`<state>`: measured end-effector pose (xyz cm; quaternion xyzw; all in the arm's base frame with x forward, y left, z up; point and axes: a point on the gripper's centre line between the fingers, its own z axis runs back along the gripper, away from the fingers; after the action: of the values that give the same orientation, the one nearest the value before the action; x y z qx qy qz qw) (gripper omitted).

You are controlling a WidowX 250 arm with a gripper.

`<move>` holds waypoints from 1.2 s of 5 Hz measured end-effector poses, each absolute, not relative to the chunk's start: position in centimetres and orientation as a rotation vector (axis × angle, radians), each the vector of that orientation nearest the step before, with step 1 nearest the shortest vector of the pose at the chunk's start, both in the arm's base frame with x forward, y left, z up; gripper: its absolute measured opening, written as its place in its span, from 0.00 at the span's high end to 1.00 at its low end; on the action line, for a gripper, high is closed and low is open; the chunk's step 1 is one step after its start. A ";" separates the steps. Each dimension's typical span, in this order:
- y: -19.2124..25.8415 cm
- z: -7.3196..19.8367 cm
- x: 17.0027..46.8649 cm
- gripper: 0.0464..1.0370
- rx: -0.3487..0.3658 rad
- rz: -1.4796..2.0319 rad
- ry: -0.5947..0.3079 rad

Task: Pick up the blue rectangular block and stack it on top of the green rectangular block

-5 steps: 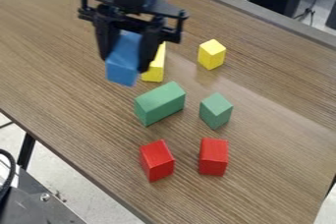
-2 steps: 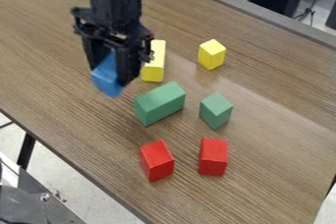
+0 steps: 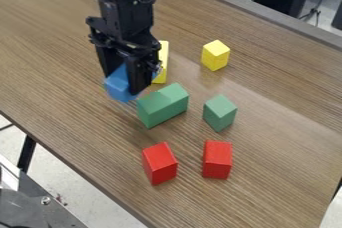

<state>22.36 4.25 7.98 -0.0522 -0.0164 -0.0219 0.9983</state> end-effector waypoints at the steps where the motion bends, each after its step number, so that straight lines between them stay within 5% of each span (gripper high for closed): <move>1: 4.4 7.5 23.3 0.48 -0.085 -0.067 -0.010; 4: 2.3 7.1 26.1 0.48 -0.019 -0.186 0.048; 6: 2.0 7.0 24.8 0.48 -0.050 -0.184 0.133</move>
<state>24.84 1.99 7.03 -0.0247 0.0662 -0.0917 0.9933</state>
